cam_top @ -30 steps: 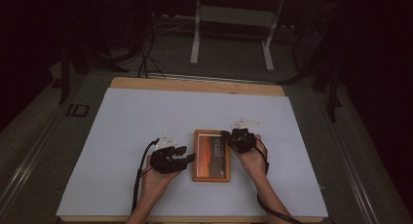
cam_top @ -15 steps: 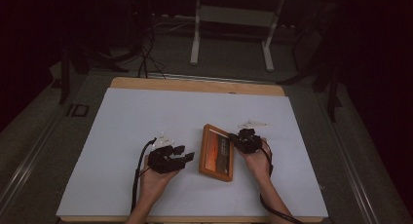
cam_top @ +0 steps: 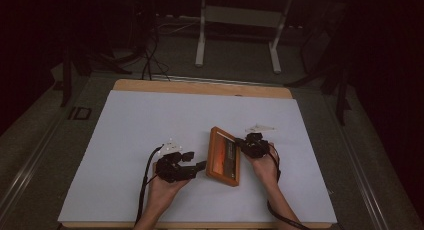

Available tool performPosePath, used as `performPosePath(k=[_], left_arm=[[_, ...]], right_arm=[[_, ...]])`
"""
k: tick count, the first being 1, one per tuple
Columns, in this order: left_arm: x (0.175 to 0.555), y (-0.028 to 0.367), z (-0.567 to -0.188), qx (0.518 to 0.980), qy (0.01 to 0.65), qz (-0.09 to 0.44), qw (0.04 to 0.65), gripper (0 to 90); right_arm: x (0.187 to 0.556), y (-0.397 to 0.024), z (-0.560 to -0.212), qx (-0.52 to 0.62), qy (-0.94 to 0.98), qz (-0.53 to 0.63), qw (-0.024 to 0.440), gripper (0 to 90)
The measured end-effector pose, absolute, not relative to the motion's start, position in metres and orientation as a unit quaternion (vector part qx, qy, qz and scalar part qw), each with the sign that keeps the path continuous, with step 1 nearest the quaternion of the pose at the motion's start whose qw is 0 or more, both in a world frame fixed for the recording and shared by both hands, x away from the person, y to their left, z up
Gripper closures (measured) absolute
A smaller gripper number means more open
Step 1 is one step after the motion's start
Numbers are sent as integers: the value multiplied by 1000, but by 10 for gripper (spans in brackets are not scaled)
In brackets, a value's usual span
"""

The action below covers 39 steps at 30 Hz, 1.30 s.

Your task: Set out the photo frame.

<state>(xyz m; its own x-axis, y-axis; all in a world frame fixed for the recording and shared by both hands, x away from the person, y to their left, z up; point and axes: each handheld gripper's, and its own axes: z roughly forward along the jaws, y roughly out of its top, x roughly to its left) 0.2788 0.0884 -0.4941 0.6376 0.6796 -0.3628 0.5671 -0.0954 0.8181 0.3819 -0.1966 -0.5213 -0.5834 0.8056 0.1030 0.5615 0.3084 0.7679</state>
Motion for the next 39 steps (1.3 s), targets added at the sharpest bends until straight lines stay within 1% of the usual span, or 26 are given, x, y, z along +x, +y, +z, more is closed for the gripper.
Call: performPosePath(k=[4,9,11,13,17,19,22,28,33,36,39], left_arm=[[279,77,-496,741,420,43,523,280],[280,66,-500,745,415,25,522,274],[283,62,-503,746,416,9,520,275],[286,60,-508,743,423,-9,519,288],[287,57,-511,745,427,-17,513,329],[289,54,-513,748,432,-21,504,385],[290,52,-514,746,430,-38,508,447],[295,50,-516,749,435,-67,496,477],[295,47,-516,751,441,-66,487,493],[295,46,-516,745,450,-68,487,504],[297,46,-517,735,457,-71,496,534]], right_arm=[[382,-196,-522,430,794,401,154,900],[381,-196,-522,431,793,401,154,900],[381,-196,-522,431,794,401,154,900],[381,-196,-522,431,794,401,154,900],[381,-196,-522,430,793,402,155,900],[381,-196,-522,430,793,402,156,900],[381,-196,-522,430,793,402,157,900],[381,-196,-522,429,794,401,159,900],[380,-197,-521,424,795,404,159,900],[378,-196,-520,415,801,399,162,900],[375,-199,-518,408,807,392,172,898]])
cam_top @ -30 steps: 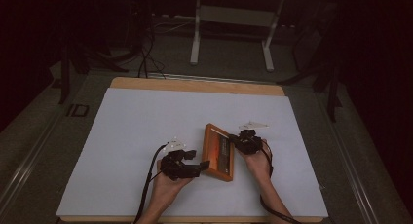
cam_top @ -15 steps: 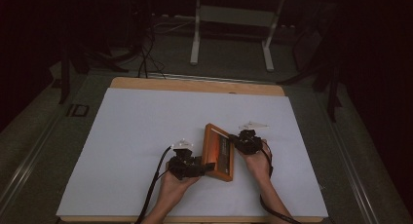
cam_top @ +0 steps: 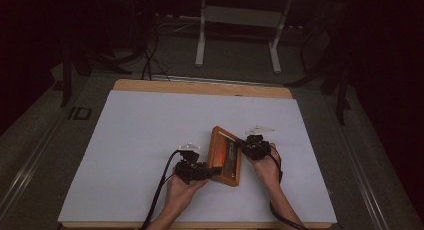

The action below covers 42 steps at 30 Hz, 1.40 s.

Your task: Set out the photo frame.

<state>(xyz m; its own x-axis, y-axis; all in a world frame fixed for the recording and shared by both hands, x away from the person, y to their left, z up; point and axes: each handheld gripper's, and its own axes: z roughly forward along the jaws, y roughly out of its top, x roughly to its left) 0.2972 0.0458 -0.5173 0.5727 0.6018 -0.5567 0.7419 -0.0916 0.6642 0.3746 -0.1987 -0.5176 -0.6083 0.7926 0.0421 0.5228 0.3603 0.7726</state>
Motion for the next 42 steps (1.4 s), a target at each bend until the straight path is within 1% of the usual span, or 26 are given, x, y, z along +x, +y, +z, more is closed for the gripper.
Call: performPosePath(k=[2,7,11,12,14,19,25,30,31,36,42], left_arm=[[297,44,-516,735,456,-64,498,556],[293,33,-506,750,437,-31,495,582],[291,28,-504,751,432,-24,499,605],[291,28,-504,751,432,-24,499,613],[288,23,-501,752,427,-17,502,630],[279,13,-494,762,410,14,501,651],[263,-3,-488,776,380,66,499,667],[257,-17,-484,785,357,88,499,687],[256,-24,-483,789,348,100,497,688],[261,-31,-480,792,344,101,494,689],[263,-40,-477,805,320,110,488,689]], right_arm=[[370,-203,-514,399,809,393,177,861],[355,-217,-495,380,806,411,193,817],[338,-228,-475,360,794,445,206,772],[338,-228,-475,360,794,445,206,772],[327,-229,-464,341,799,440,227,750],[315,-236,-447,335,785,458,248,744],[306,-245,-428,337,764,484,261,747],[301,-252,-419,337,755,494,269,756],[299,-258,-415,342,749,498,271,766],[299,-266,-414,352,744,498,271,770],[304,-269,-423,362,754,483,259,764]])
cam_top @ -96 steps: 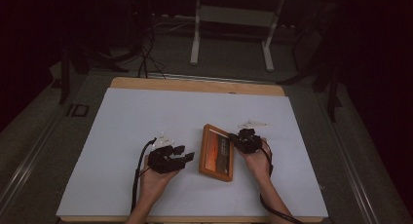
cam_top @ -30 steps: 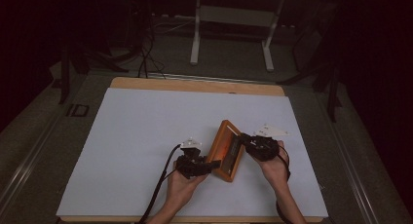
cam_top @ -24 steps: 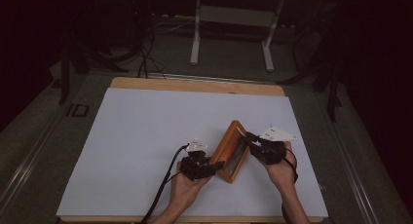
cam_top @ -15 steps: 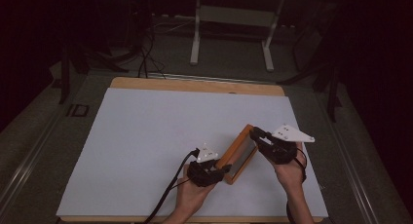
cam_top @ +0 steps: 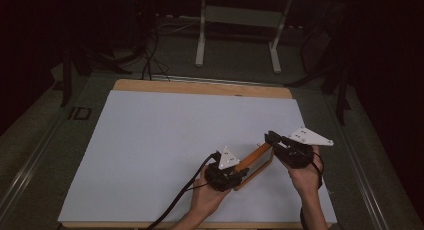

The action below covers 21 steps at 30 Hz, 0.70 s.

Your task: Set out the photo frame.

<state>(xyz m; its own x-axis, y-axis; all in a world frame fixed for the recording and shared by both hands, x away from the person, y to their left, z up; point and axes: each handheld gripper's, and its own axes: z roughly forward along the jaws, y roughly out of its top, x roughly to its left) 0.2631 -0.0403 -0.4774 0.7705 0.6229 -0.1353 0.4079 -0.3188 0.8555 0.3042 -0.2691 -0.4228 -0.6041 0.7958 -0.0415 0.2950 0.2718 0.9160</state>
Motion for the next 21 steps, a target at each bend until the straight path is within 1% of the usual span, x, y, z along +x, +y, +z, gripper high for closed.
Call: performPosePath(k=[2,9,13,18,21], left_arm=[[262,-43,-475,816,301,122,478,689],[276,-34,-469,819,297,97,481,689],[284,-25,-459,819,286,84,491,689],[291,-13,-447,821,276,83,494,688],[297,0,-427,836,251,85,481,687]], right_arm=[[307,-269,-426,363,762,474,251,760],[310,-269,-429,362,769,468,242,753],[310,-268,-431,356,773,471,232,726],[310,-266,-431,345,777,478,220,701],[309,-265,-429,325,775,507,191,666]])
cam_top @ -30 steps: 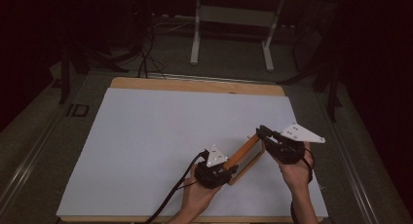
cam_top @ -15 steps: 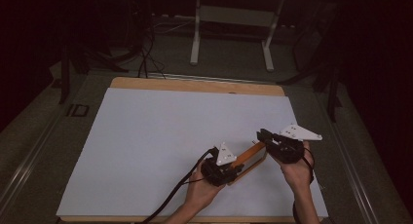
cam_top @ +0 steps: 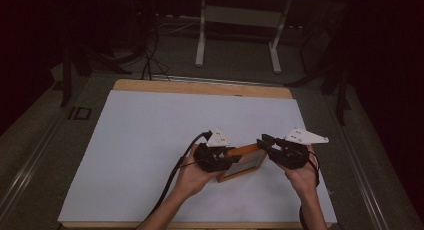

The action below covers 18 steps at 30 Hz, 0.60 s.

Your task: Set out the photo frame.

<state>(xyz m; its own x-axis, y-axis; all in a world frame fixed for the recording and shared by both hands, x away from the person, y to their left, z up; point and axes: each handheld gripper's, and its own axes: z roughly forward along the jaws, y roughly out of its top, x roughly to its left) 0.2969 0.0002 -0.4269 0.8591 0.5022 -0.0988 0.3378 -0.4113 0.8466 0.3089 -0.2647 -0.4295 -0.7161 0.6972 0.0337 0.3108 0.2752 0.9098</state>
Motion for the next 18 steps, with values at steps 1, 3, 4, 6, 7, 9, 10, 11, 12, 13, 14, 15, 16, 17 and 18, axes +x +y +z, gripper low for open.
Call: performPosePath(k=[1,3,4,6,7,9,10,11,12,13,14,15,16,17,18], left_arm=[[298,3,-421,842,242,87,474,686],[300,8,-411,852,227,91,463,686],[301,10,-407,855,221,93,459,686],[303,14,-399,857,214,94,459,686],[305,17,-395,855,213,90,464,686],[309,22,-391,853,209,73,473,685],[310,23,-391,852,205,66,476,685],[310,23,-392,853,201,61,479,685],[310,21,-394,855,195,57,477,685],[310,18,-396,859,189,56,473,685],[309,14,-399,863,183,55,468,685],[309,14,-399,863,183,55,468,686],[309,11,-401,860,179,52,475,684],[310,9,-401,860,176,51,476,684],[310,8,-401,858,176,49,481,684]], right_arm=[[309,-264,-429,319,776,513,180,652],[309,-262,-429,306,777,525,164,626],[309,-262,-429,299,779,529,155,617],[309,-260,-429,282,785,533,138,599],[308,-259,-429,275,789,533,131,591],[308,-257,-429,262,795,532,124,567],[307,-256,-430,255,798,532,122,550],[307,-254,-430,251,801,530,121,538],[307,-253,-430,247,803,529,122,523],[306,-252,-430,245,804,529,121,512],[306,-252,-430,242,805,528,118,503],[306,-251,-430,239,807,527,118,492],[306,-251,-430,232,808,530,114,472],[305,-252,-430,230,808,530,114,475],[305,-252,-430,226,810,529,118,466]])
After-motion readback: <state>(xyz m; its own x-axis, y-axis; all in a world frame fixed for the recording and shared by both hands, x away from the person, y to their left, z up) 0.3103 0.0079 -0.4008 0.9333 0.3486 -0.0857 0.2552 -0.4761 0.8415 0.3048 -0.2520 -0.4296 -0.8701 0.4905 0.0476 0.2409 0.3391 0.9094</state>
